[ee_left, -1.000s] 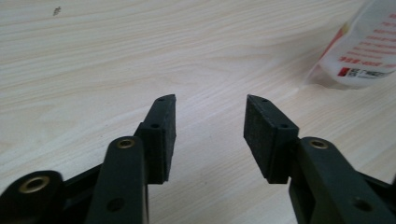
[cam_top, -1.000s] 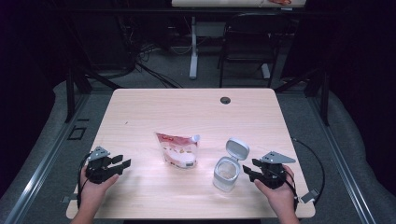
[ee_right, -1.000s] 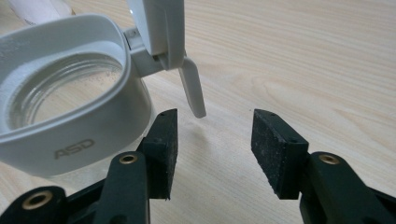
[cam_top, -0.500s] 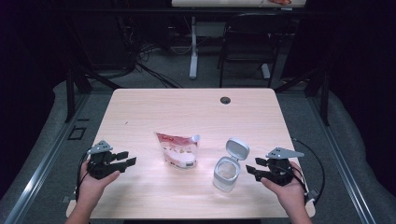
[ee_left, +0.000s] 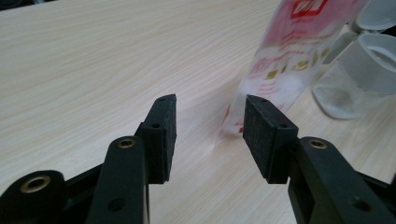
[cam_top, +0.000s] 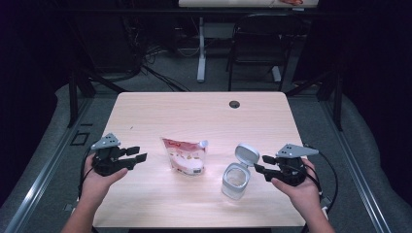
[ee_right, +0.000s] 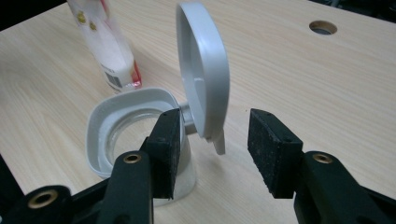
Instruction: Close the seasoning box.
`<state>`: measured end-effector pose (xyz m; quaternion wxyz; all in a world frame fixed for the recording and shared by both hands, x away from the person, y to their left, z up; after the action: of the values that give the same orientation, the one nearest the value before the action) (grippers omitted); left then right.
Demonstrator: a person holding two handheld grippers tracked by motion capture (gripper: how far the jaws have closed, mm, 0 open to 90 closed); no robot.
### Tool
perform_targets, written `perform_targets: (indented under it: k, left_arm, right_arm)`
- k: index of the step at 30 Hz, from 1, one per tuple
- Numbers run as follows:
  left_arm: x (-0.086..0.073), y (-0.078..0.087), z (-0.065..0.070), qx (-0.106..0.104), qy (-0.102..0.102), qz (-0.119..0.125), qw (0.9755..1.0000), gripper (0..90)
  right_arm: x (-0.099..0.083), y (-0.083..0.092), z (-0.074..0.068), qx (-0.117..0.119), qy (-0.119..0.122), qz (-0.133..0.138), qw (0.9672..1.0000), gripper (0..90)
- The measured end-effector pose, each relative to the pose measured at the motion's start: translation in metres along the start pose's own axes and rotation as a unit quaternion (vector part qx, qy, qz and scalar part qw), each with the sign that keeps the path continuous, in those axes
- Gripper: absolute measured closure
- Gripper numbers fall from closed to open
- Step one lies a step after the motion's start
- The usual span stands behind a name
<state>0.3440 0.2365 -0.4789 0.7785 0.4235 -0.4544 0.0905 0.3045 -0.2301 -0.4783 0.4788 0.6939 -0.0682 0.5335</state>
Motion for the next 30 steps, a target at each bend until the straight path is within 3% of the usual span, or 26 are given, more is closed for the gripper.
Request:
perform_targets:
  k: [6,18,30]
  left_arm:
    - [0.016,0.002,0.009,-0.022,-0.016,-0.005,0.9996,52.8]
    - [0.026,-0.001,0.013,-0.027,-0.024,-0.017,0.9992,52.5]
    - [0.035,-0.009,0.018,-0.034,-0.032,-0.025,0.9986,54.4]
  right_arm:
    - [0.022,0.006,-0.009,0.006,0.028,0.001,0.9996,53.6]
    - [0.05,0.011,-0.019,0.004,0.069,-0.001,0.9976,54.9]
    - [0.062,-0.002,-0.026,0.025,0.076,-0.007,0.9968,57.6]
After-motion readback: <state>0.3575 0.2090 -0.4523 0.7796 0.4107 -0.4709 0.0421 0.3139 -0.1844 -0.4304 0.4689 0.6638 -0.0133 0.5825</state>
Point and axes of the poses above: each handheld gripper's, and its own axes: y roughly backward along the jaws, x roughly out of its top, z roughly to its right, the point moved 3 cm from there along -y, roughly forward along the jaws, and after that the axes turned 6 degrees about y, right-handed, at the moved point
